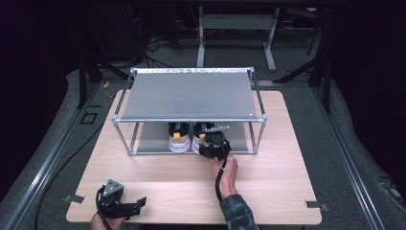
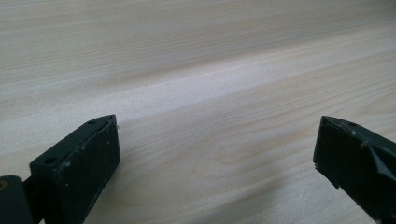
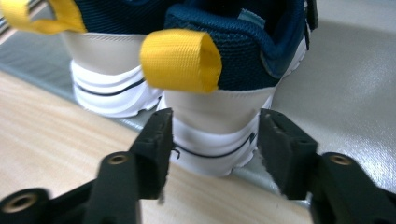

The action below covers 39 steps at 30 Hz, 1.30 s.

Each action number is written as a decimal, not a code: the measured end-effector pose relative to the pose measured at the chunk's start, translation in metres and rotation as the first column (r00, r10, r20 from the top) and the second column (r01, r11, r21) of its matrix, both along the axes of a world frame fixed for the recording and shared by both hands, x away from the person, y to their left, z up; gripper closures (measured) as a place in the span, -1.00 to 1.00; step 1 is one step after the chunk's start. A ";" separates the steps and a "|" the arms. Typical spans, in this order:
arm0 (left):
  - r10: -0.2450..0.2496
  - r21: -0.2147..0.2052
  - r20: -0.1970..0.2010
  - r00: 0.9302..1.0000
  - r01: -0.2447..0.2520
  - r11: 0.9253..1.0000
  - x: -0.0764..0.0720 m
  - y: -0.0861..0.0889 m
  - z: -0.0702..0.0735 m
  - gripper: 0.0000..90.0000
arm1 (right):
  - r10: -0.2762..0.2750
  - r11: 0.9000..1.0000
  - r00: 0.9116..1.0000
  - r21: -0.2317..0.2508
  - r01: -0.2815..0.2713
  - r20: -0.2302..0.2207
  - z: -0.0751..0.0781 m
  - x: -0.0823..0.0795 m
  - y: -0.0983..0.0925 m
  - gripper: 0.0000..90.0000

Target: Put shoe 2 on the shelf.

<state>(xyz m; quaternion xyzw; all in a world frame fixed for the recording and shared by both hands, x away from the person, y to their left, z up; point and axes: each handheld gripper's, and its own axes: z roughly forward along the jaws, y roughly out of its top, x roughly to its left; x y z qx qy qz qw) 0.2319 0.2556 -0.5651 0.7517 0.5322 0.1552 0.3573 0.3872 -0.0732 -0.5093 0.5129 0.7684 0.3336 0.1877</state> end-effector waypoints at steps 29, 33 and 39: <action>-0.011 0.009 0.001 1.000 0.011 1.000 0.000 -0.005 0.002 -0.99 | 0.055 0.998 0.998 -0.012 -0.055 -0.025 0.004 -0.012 -0.009 0.25; -0.016 0.013 0.006 1.000 0.016 1.000 0.000 -0.007 0.003 -0.99 | 0.069 0.998 0.997 0.004 -0.069 -0.016 0.012 -0.024 -0.018 0.20; -0.016 0.014 0.009 1.000 0.016 1.000 0.000 -0.007 0.004 -0.99 | 0.083 0.997 0.997 -0.005 -0.083 -0.005 0.025 -0.048 -0.035 0.12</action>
